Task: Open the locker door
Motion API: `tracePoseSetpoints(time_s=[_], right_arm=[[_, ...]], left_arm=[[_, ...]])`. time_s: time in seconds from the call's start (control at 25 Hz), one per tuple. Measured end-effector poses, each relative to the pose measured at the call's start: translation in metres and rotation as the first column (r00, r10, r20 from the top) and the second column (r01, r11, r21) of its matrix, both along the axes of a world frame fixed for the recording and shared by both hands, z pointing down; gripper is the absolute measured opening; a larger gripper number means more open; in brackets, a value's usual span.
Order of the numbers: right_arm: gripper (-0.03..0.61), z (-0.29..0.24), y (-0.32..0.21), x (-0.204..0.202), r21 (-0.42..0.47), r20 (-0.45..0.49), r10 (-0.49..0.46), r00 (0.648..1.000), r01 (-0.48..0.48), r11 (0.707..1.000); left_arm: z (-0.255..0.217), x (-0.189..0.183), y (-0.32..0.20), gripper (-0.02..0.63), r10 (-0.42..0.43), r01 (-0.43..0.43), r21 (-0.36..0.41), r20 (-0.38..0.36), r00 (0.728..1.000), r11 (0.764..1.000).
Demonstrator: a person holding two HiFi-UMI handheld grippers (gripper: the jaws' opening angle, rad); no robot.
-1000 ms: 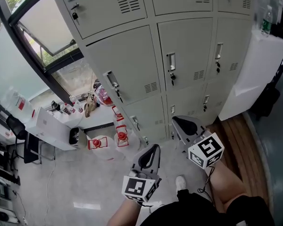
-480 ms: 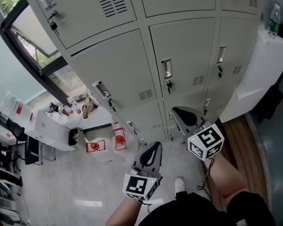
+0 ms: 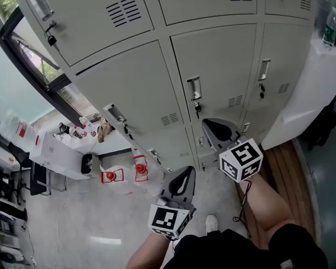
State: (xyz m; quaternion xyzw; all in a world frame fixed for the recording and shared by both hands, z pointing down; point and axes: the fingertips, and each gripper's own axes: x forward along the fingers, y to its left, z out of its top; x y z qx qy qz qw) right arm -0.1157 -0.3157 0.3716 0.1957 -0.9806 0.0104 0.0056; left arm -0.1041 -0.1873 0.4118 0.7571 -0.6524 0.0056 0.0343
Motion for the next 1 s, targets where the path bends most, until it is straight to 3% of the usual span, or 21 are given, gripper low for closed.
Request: tracePoseSetpoints(time_s=[0.52, 0.6, 0.8, 1.0], right_arm=[[0.054, -0.008, -0.041, -0.028, -0.006, 0.018, 0.09, 0.996, -0.09, 0.996], [0.112, -0.009, -0.045, -0.034, -0.006, 0.018, 0.108, 0.994, -0.108, 0.994], [0.182, -0.007, -0.057, -0.046, 0.0, -0.005, 0.164, 0.986, -0.164, 0.986], [0.206, -0.003, -0.07, -0.058, 0.006, -0.033, 0.215, 0.976, -0.215, 0.977]], left_arm=[[-0.003, -0.014, -0.01, 0.017, 0.046, -0.046, 0.006, 0.01, 0.999, 0.999], [-0.004, -0.019, -0.011, 0.017, 0.067, -0.067, 0.003, 0.018, 0.998, 0.998], [-0.007, -0.032, -0.015, 0.017, 0.101, -0.101, -0.01, 0.015, 0.995, 0.995], [-0.006, -0.04, -0.018, 0.017, 0.133, -0.133, 0.008, 0.011, 0.991, 0.991]])
